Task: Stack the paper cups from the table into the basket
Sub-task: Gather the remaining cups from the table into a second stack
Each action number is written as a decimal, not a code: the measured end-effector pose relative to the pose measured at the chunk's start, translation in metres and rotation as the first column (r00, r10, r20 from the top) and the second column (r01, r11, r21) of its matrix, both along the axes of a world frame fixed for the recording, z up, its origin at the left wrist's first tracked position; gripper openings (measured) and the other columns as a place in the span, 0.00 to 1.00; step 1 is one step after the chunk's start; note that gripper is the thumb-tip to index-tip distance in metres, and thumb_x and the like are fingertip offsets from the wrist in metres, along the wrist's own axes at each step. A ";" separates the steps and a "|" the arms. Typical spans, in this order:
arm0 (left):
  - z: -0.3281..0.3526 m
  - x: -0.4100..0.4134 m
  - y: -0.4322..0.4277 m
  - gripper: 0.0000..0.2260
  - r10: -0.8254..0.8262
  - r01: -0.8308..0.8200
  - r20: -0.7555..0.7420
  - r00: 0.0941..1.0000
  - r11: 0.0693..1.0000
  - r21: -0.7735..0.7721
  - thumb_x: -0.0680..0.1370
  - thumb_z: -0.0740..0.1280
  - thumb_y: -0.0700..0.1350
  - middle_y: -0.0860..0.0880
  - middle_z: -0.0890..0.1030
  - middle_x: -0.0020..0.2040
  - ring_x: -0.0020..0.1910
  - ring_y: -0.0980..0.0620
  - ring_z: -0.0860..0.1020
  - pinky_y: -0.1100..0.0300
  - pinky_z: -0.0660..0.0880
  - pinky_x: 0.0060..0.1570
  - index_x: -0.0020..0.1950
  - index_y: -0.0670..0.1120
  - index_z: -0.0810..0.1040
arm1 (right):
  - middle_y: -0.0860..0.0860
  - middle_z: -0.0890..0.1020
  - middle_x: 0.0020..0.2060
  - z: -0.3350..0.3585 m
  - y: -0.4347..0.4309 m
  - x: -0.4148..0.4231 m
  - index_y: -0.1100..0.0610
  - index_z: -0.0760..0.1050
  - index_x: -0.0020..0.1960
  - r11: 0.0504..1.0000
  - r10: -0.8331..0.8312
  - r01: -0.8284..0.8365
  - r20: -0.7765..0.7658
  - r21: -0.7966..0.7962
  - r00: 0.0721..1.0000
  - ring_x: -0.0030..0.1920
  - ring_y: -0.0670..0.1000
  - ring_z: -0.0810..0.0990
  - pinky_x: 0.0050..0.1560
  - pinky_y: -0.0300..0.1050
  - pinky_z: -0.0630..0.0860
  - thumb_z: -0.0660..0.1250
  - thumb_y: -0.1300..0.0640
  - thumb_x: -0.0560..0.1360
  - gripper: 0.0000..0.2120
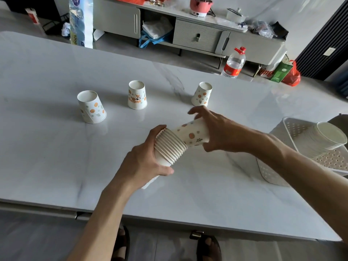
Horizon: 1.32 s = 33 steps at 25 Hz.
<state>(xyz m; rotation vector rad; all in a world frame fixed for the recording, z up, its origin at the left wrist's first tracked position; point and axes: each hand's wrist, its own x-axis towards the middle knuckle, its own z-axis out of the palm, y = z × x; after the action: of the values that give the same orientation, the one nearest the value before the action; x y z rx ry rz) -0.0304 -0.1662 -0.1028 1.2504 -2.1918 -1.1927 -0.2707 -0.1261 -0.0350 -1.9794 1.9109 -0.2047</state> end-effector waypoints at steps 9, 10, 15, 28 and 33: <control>-0.003 0.000 -0.002 0.44 0.059 -0.054 -0.086 0.995 0.997 0.059 0.58 0.77 0.57 0.56 0.81 0.48 0.45 0.52 0.81 0.52 0.80 0.42 0.68 0.70 0.58 | 0.50 0.69 0.73 -0.010 -0.016 0.041 0.50 0.58 0.78 0.937 -0.111 -0.130 0.628 0.326 0.770 0.71 0.51 0.69 0.65 0.44 0.70 0.60 0.65 0.61 0.45; -0.004 0.002 -0.004 0.43 0.081 -0.069 -0.126 0.989 0.993 0.092 0.58 0.78 0.56 0.58 0.81 0.47 0.44 0.55 0.81 0.56 0.80 0.38 0.67 0.70 0.60 | 0.50 0.68 0.74 -0.009 -0.024 0.034 0.51 0.63 0.75 0.942 -0.171 -0.105 0.725 0.319 0.668 0.72 0.50 0.69 0.68 0.44 0.68 0.60 0.65 0.63 0.40; -0.003 0.007 -0.009 0.41 0.164 -0.120 -0.202 0.966 0.970 0.212 0.59 0.82 0.53 0.62 0.81 0.43 0.38 0.65 0.80 0.71 0.71 0.23 0.65 0.70 0.64 | 0.57 0.68 0.72 -0.028 -0.090 -0.029 0.55 0.68 0.72 0.912 -0.348 0.368 0.134 -0.184 0.928 0.70 0.59 0.68 0.66 0.47 0.67 0.70 0.58 0.72 0.29; -0.006 0.013 -0.018 0.40 0.205 -0.149 -0.243 0.948 0.962 0.230 0.56 0.80 0.56 0.66 0.81 0.45 0.39 0.64 0.81 0.71 0.72 0.26 0.62 0.72 0.64 | 0.62 0.70 0.65 -0.047 -0.158 -0.056 0.53 0.67 0.70 0.810 -0.543 0.546 0.080 -0.214 0.836 0.60 0.66 0.74 0.56 0.56 0.76 0.68 0.58 0.74 0.25; -0.003 0.015 -0.014 0.41 0.223 -0.172 -0.238 0.945 0.961 0.218 0.55 0.79 0.57 0.60 0.82 0.45 0.39 0.64 0.80 0.66 0.73 0.28 0.64 0.72 0.63 | 0.56 0.78 0.58 -0.051 -0.099 -0.024 0.50 0.65 0.69 0.874 -0.371 0.421 0.227 -0.241 0.901 0.51 0.59 0.77 0.52 0.53 0.77 0.74 0.52 0.67 0.33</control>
<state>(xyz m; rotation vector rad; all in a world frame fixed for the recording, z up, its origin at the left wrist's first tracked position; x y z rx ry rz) -0.0153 -0.1805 -0.1062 1.2727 -1.7512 -1.4239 -0.2947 -0.2250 -0.0859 -1.6318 2.2511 -0.7813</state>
